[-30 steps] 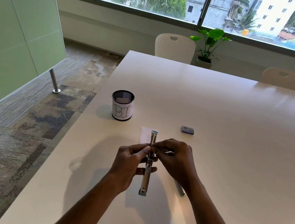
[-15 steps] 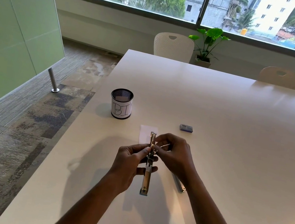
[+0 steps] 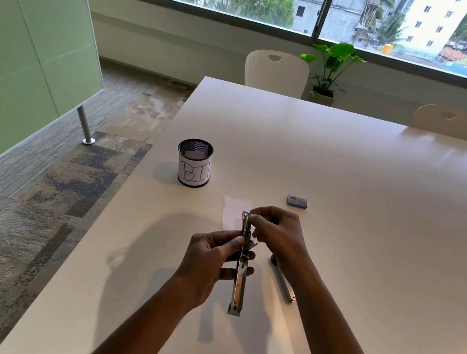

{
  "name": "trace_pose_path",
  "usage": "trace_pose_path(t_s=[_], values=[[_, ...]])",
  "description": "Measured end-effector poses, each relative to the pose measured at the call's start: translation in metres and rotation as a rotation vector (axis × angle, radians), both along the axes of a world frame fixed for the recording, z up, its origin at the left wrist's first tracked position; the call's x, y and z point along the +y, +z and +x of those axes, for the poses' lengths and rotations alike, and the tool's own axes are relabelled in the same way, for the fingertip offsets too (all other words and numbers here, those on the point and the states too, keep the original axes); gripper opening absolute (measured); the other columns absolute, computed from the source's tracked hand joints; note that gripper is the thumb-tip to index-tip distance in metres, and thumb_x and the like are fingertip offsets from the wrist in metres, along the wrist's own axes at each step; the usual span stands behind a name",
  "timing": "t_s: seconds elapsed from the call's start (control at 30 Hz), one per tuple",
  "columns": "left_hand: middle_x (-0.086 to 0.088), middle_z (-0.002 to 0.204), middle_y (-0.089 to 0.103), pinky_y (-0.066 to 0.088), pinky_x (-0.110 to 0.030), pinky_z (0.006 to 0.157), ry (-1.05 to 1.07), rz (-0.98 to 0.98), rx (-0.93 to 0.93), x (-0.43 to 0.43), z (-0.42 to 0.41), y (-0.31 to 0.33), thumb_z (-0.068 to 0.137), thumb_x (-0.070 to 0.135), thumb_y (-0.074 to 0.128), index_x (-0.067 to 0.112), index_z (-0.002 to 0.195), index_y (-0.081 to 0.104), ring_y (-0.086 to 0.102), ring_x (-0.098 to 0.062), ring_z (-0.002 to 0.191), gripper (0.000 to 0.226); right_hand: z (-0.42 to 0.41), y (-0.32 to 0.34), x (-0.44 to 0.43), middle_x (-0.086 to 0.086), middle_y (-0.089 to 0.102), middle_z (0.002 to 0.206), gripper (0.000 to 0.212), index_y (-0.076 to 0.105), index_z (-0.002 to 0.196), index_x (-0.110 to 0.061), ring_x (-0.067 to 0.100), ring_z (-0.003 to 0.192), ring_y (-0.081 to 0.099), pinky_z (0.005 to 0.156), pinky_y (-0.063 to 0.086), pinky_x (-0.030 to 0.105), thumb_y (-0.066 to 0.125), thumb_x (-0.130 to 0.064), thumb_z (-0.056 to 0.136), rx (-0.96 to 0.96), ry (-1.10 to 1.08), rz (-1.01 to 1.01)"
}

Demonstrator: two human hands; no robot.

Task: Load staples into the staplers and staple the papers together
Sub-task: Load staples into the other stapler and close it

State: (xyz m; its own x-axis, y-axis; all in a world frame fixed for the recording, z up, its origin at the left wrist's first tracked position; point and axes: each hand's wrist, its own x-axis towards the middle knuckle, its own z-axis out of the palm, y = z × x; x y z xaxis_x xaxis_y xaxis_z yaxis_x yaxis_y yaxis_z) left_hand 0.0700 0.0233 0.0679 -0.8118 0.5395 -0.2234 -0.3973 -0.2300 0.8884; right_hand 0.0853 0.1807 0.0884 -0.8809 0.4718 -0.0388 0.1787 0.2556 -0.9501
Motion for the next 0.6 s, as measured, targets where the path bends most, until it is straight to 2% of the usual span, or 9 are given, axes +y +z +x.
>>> trace_pose_path(t_s=[0.17, 0.3, 0.37, 0.47, 0.6], values=[[-0.018, 0.098, 0.076, 0.061, -0.042, 0.067, -0.004, 0.011, -0.022, 0.0, -0.002, 0.0, 0.098, 0.007, 0.058, 0.015, 0.093, 0.081, 0.075, -0.033, 0.093, 0.026, -0.001, 0.002, 0.0, 0.006, 0.074, 0.087, 0.013, 0.074, 0.099, -0.008, 0.015, 0.069, 0.067, 0.069, 0.056, 0.029, 0.071, -0.016, 0.089, 0.015, 0.0, 0.005], [-0.019, 0.099, 0.076, 0.061, -0.043, 0.068, 0.006, 0.025, -0.056, 0.0, -0.006, -0.001, 0.098, 0.006, 0.058, 0.012, 0.095, 0.08, 0.075, -0.035, 0.095, 0.023, 0.009, 0.003, -0.002, 0.0, 0.073, 0.102, 0.017, 0.072, 0.107, -0.014, 0.015, 0.078, 0.072, 0.077, 0.061, 0.038, 0.069, -0.023, 0.093, 0.076, -0.018, 0.106], [-0.021, 0.101, 0.075, 0.061, -0.043, 0.068, 0.017, 0.035, -0.07, -0.001, -0.01, -0.001, 0.098, 0.006, 0.057, 0.008, 0.099, 0.079, 0.074, -0.035, 0.095, 0.022, 0.019, 0.003, -0.001, -0.008, 0.074, 0.103, 0.015, 0.072, 0.106, -0.022, 0.012, 0.083, 0.072, 0.076, 0.061, 0.035, 0.068, -0.029, 0.093, 0.128, 0.023, 0.168], [-0.022, 0.101, 0.075, 0.061, -0.043, 0.07, 0.02, 0.042, -0.064, -0.002, -0.014, -0.001, 0.098, 0.006, 0.059, 0.005, 0.104, 0.077, 0.074, -0.034, 0.096, 0.019, 0.033, 0.003, -0.003, -0.017, 0.073, 0.099, 0.017, 0.073, 0.103, -0.028, 0.005, 0.09, 0.07, 0.07, 0.058, 0.022, 0.07, -0.037, 0.09, 0.174, 0.173, 0.241], [-0.023, 0.102, 0.075, 0.061, -0.043, 0.068, 0.025, 0.037, -0.065, 0.0, -0.016, -0.001, 0.098, 0.005, 0.057, 0.004, 0.102, 0.076, 0.074, -0.035, 0.098, 0.019, 0.037, 0.002, -0.005, -0.013, 0.072, 0.095, 0.012, 0.076, 0.099, -0.025, 0.01, 0.088, 0.068, 0.066, 0.057, 0.022, 0.074, -0.024, 0.088, 0.23, 0.207, 0.363]])
